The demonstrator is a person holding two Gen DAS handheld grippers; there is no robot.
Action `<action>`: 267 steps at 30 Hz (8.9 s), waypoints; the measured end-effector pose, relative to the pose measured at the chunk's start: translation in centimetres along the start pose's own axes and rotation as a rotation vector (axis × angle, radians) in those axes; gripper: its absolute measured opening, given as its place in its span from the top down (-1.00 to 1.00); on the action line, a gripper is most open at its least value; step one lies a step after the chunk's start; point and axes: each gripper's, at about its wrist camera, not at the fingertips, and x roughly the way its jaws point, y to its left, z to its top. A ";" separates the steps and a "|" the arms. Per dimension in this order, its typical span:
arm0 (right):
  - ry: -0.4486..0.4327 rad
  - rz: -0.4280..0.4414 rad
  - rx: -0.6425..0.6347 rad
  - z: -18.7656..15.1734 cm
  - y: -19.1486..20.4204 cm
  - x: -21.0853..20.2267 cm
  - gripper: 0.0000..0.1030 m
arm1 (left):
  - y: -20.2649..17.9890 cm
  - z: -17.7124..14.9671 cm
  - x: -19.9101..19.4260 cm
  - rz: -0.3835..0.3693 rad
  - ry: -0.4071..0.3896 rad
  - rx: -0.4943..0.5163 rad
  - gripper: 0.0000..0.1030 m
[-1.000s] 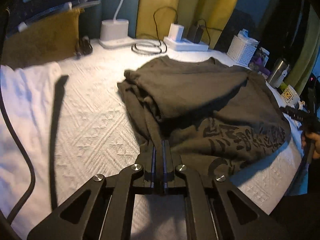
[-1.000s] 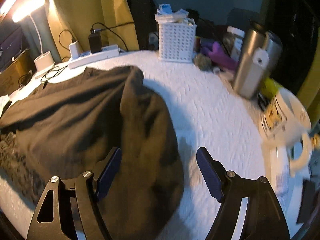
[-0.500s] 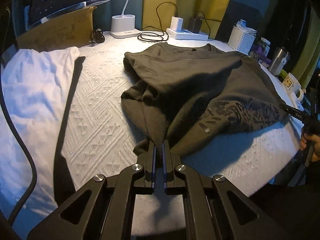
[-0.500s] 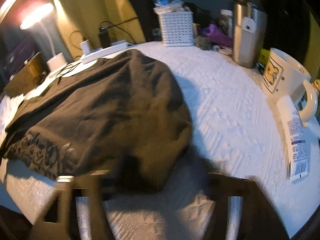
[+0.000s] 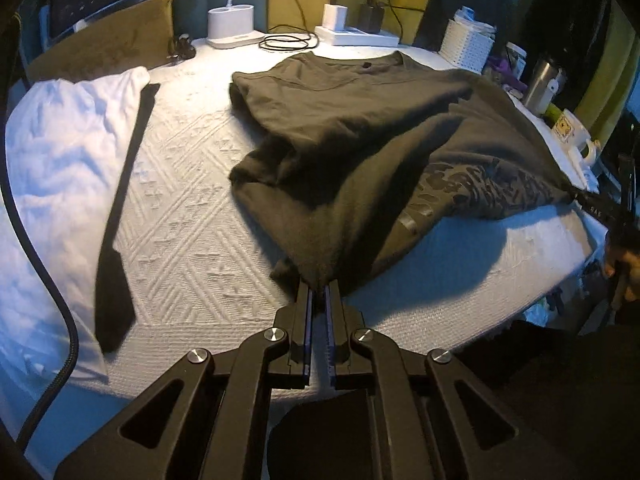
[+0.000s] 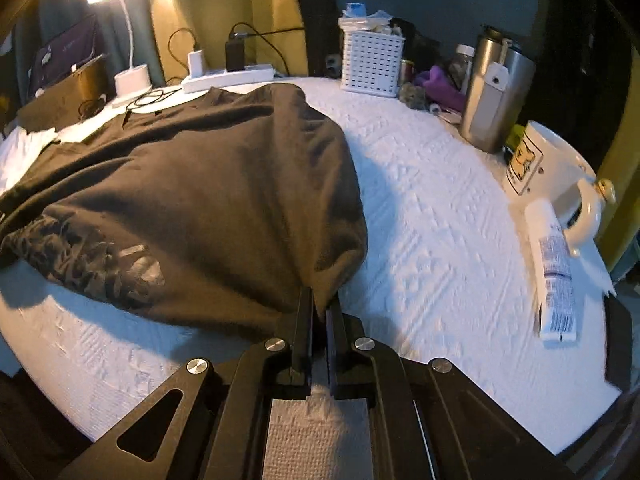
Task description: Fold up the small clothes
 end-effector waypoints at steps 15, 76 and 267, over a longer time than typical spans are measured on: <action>-0.027 -0.077 0.055 4.9 -2.8 -0.5 -0.63 | 4.5 7.9 -0.6 0.070 -0.155 -0.095 -0.08; -0.027 0.168 -0.108 19.4 2.8 12.7 0.85 | 3.5 14.9 6.5 0.098 -0.099 -0.001 0.92; -0.063 0.103 0.225 1.5 -0.2 2.2 -0.31 | 3.1 -0.2 1.0 -0.119 -0.164 -0.062 -0.34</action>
